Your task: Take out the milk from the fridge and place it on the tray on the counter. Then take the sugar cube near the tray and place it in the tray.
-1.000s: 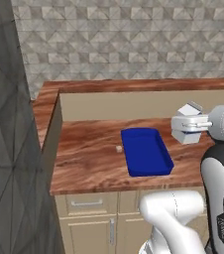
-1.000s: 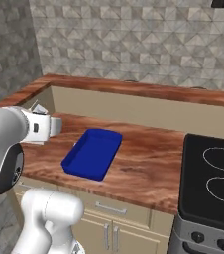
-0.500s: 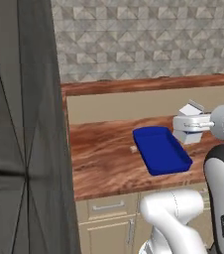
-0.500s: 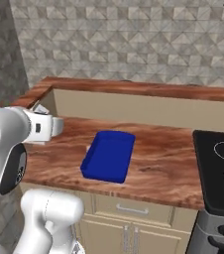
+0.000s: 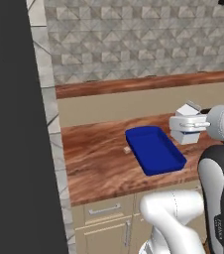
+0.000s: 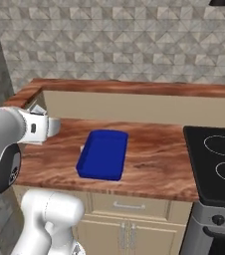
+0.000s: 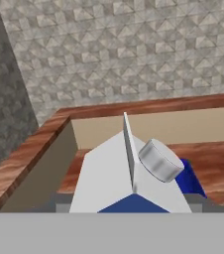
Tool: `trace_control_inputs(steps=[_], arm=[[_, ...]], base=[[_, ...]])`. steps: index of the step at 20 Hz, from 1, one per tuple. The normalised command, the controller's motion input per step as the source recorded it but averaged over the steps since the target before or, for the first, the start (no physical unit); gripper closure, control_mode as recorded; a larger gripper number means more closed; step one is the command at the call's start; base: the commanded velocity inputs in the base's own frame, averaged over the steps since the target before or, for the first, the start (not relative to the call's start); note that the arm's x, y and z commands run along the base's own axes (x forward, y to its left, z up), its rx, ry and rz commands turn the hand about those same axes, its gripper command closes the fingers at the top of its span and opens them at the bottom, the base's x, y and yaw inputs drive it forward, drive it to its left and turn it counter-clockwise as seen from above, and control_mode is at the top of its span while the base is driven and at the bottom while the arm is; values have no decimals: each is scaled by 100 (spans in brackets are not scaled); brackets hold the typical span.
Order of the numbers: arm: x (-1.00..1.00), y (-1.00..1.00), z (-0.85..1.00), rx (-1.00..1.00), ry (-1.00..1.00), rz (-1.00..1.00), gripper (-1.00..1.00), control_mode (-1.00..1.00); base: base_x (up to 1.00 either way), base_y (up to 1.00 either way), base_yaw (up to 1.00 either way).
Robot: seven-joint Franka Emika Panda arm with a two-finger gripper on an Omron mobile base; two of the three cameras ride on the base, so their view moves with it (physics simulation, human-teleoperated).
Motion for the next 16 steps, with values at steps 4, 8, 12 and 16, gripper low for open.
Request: trace_control_inputs(steps=[4, 8, 12, 16], arm=[[0, 0, 0, 0, 0, 0, 100, 100], [0, 0, 0, 0, 0, 0, 100, 100], [0, 0, 0, 0, 0, 0, 100, 100], [0, 0, 0, 0, 0, 0, 100, 100]], base=[[2, -53, -20], [62, 0, -20], [91, 2, -15], [100, 19, -13]])
